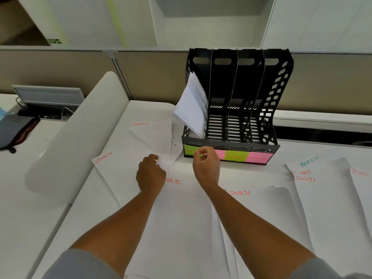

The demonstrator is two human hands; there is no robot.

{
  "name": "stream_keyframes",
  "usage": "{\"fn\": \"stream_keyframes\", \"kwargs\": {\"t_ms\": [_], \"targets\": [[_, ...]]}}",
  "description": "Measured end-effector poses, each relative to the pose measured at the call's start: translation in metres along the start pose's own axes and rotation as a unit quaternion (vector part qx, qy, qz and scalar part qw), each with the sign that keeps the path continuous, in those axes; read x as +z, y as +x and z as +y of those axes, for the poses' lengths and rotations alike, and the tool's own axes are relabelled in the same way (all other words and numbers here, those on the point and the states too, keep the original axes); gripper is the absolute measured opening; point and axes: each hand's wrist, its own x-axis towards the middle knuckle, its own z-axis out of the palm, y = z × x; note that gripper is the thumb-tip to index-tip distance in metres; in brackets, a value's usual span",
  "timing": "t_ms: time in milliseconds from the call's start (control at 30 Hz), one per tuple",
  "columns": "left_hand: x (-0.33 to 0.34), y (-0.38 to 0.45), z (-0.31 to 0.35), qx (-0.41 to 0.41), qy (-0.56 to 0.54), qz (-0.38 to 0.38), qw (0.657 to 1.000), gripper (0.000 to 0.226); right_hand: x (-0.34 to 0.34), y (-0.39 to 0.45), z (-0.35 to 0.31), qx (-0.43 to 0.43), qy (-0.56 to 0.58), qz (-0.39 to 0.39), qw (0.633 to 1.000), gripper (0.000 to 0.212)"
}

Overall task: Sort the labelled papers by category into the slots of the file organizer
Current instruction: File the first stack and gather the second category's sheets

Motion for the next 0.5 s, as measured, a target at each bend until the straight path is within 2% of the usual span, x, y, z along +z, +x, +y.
{"fn": "stream_keyframes", "kwargs": {"t_ms": [67,133,233,333,400,500], "targets": [[-0.002,-0.01,0.004,0.009,-0.017,-0.012,1.0,0.029,-0.001,-0.011,0.004,0.05,-0.024,-0.033,0.998,0.007],[-0.004,-0.021,0.006,0.037,-0.046,-0.054,0.997,0.03,-0.003,-0.021,0.007,0.092,-0.042,-0.086,0.991,0.018],[-0.006,-0.04,0.005,0.11,-0.117,-0.191,0.968,0.037,-0.007,-0.032,0.006,0.179,-0.025,-0.189,0.965,0.033],[-0.006,-0.057,0.005,0.115,-0.182,-0.285,0.934,0.036,-0.012,-0.038,0.005,0.272,0.039,-0.256,0.927,0.035],[-0.006,-0.066,0.005,0.097,-0.225,-0.31,0.919,0.036,-0.018,-0.041,0.009,0.3,0.031,-0.256,0.918,0.036],[-0.011,-0.076,0.001,0.074,-0.274,-0.386,0.878,0.041,-0.028,-0.047,0.02,0.338,0.037,-0.203,0.918,0.024]]}}
